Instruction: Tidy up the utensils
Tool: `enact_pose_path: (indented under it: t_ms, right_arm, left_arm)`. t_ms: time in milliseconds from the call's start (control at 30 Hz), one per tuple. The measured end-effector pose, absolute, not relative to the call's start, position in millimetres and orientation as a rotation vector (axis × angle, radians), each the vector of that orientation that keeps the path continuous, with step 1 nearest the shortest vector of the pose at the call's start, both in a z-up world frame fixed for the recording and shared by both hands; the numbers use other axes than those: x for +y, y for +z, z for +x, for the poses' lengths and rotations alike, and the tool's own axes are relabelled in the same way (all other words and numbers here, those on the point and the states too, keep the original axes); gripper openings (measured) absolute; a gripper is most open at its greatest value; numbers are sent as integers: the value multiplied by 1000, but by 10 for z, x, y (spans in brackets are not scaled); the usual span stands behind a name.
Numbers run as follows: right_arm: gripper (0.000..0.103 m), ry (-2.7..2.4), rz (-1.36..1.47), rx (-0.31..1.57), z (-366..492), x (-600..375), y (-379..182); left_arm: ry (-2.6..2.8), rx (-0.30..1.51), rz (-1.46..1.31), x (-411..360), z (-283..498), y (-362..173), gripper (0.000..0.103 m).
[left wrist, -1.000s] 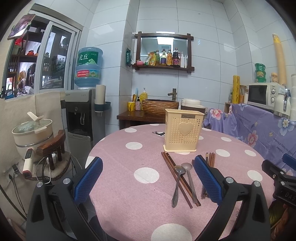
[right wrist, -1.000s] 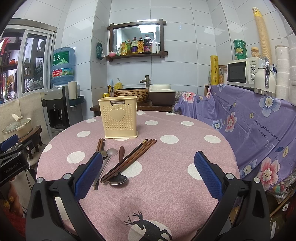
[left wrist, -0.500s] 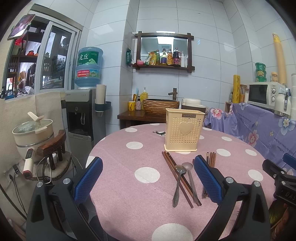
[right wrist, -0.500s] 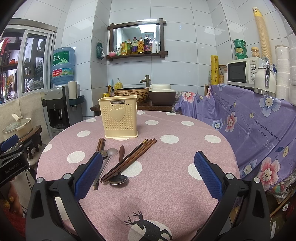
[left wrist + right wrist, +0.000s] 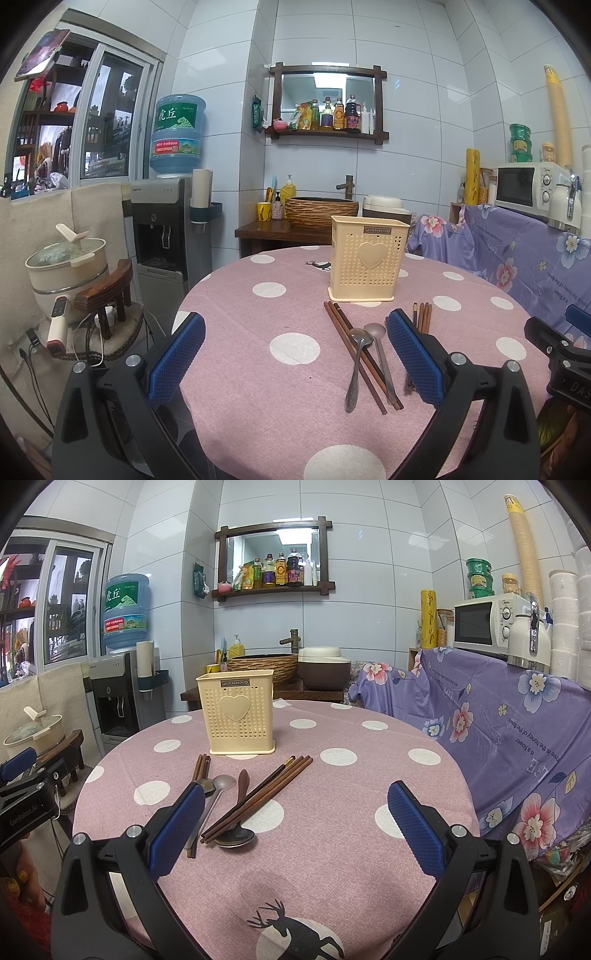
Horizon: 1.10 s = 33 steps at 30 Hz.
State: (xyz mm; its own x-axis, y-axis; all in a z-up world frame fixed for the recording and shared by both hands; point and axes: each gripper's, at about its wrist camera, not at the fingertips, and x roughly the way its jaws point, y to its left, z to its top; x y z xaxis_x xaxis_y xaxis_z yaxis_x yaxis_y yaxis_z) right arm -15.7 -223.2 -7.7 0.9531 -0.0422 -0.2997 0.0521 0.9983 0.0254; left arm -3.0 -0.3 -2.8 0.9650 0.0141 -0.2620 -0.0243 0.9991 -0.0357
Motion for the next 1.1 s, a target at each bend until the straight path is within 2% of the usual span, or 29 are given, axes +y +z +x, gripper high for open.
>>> enact_pose_path:
  t_ms: [833, 967, 1100]
  right_arm:
    - [98, -55, 34, 322, -117, -2216, -99]
    - [98, -67, 38, 342, -51, -2253, -128]
    - [98, -65, 61, 442, 160, -2346, -224]
  left_arm:
    - [26, 285, -29, 4, 22, -48, 98]
    - [-7, 335, -45, 57, 119, -86, 98]
    - [-24, 429, -47, 121, 305, -191, 98]
